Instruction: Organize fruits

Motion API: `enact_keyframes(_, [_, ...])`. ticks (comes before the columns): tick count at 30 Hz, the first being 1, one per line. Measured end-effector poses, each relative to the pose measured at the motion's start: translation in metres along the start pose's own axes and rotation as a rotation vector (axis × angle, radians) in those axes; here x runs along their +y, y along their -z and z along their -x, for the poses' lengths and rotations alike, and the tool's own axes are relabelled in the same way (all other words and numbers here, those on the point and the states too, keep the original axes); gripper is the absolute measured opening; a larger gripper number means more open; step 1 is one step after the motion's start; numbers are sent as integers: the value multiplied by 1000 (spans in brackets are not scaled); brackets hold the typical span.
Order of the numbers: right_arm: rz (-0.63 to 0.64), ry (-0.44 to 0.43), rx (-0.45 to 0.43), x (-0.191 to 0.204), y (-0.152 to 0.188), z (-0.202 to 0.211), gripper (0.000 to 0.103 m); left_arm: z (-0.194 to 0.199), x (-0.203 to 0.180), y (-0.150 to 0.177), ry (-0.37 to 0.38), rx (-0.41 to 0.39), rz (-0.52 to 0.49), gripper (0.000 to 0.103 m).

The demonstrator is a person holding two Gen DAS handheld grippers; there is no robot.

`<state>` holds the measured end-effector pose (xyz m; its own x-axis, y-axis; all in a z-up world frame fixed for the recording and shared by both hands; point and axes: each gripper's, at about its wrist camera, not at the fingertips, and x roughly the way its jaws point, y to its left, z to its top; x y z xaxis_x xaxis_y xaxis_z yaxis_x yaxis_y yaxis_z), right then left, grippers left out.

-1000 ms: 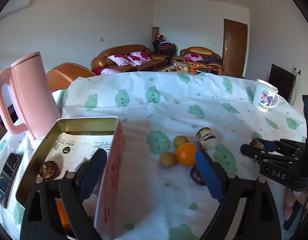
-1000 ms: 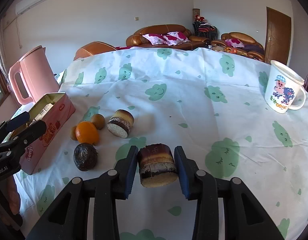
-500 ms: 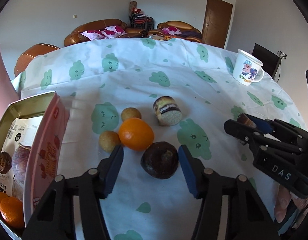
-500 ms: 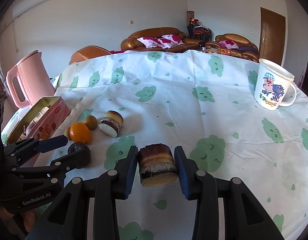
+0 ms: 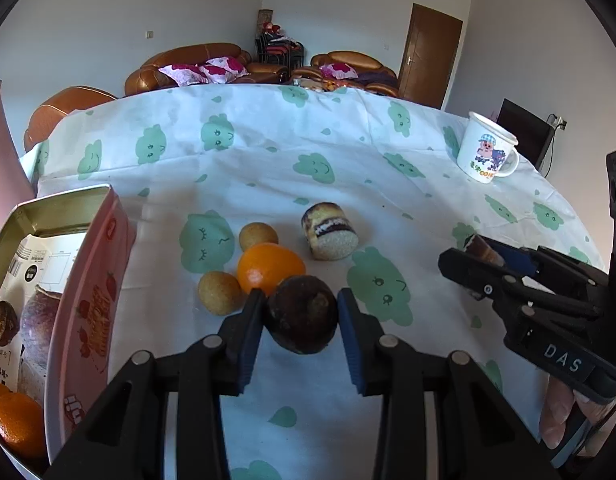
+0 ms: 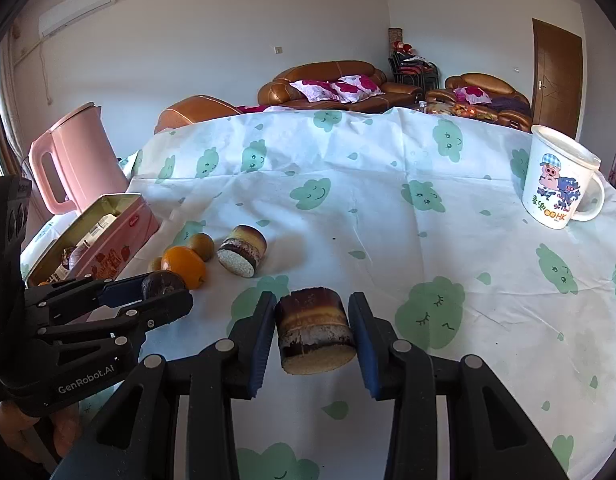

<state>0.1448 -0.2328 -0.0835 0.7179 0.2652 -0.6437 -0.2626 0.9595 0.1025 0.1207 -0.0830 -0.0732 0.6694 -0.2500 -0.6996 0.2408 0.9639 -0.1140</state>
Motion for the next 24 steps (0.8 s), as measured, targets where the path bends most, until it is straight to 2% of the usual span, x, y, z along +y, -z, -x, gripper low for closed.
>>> enact_keyframes(9, [21, -23, -53, 4, 0, 10, 40, 15, 1, 0, -45, -85, -9, 39])
enact_keyframes(24, [36, -38, -118, 5, 2, 21, 40, 31, 1, 3, -78, -173, -8, 38])
